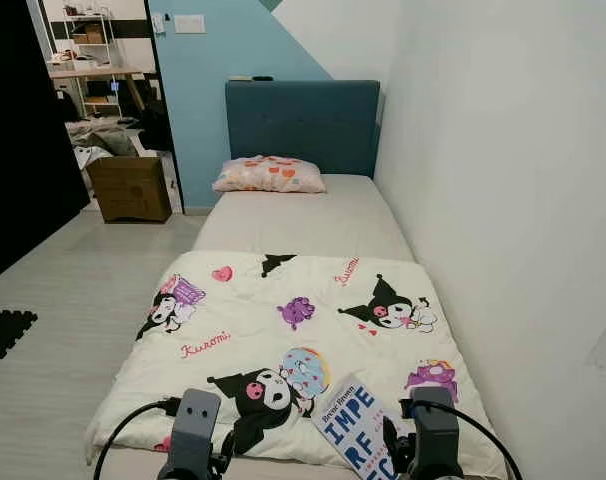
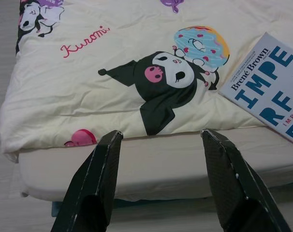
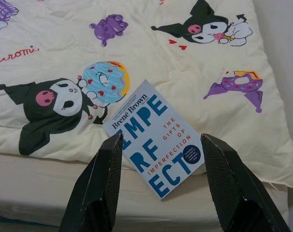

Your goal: Clean up the room

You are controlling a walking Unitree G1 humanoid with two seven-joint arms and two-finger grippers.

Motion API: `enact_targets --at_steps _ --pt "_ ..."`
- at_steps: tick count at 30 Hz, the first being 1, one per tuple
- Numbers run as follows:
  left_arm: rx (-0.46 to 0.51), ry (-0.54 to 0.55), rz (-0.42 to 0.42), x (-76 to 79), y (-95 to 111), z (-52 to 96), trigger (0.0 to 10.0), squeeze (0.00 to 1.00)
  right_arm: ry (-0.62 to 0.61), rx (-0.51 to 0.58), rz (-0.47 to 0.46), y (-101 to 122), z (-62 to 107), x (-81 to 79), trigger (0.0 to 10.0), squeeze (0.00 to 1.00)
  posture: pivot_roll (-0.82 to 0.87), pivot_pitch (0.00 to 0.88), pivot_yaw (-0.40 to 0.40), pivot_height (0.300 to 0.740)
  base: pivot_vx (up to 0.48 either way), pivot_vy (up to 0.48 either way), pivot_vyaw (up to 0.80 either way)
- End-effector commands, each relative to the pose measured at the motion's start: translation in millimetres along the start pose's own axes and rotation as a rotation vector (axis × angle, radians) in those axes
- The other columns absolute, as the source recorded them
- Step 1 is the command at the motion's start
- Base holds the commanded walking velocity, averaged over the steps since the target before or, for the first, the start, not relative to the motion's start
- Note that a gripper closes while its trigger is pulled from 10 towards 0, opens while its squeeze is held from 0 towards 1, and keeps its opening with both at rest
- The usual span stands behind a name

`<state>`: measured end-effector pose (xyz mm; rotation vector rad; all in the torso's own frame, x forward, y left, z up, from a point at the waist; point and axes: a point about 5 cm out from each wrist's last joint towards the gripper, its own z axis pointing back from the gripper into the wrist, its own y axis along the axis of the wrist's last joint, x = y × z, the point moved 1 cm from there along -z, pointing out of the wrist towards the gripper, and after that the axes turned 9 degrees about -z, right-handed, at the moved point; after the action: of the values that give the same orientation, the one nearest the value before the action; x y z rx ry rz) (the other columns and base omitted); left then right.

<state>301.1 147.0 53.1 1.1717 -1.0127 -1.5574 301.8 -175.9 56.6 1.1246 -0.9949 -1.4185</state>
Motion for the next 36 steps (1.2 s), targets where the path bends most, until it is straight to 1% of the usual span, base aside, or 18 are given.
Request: enact_targets --at_steps 1,7,8,18,23,28,36 --pt "-0.032 0.004 -0.013 -2.0 -7.1 1.0 10.0 0.0 -0.002 -0.012 0.006 -4.9 0.4 -0.3 10.0 0.0 -0.03 0.13 0.005 0.687 0.0 0.0 0.0" --pt "-0.026 0.022 -0.007 -5.2 -6.1 0.7 10.0 0.0 -0.004 -0.006 0.011 -4.5 0.6 -0.5 10.0 0.0 -0.02 0.131 0.005 0.687 0.0 0.0 0.0" --pt "-0.014 0.022 -0.002 -5.7 -4.3 1.0 10.0 0.0 -0.003 -0.003 0.01 -3.8 0.4 -0.5 10.0 0.0 -0.02 0.133 0.004 0.687 0.0 0.0 0.0" --pt "-0.005 0.018 0.01 -3.4 -3.1 1.9 10.0 0.0 0.0 -0.001 0.008 -3.2 0.3 0.3 10.0 0.0 -0.03 0.133 0.002 0.687 0.0 0.0 0.0" --pt "-0.007 0.02 0.011 -1.1 -3.7 2.6 10.0 0.0 0.004 -0.001 -0.025 -1.7 0.8 1.4 10.0 0.0 -0.03 0.131 0.003 0.697 0.0 0.0 0.0" --pt "0.003 0.029 0.017 -1.2 -3.2 3.3 10.0 0.0 0.027 0.026 -0.014 0.4 1.9 -2.0 10.0 0.0 -0.03 0.128 0.002 0.702 0.0 0.0 0.0" --pt "0.009 0.035 0.024 -3.5 -2.3 3.1 10.0 0.0 0.019 -0.003 0.009 -7.9 5.4 -4.1 10.0 0.0 -0.03 0.127 0.001 0.702 0.0 0.0 0.0"
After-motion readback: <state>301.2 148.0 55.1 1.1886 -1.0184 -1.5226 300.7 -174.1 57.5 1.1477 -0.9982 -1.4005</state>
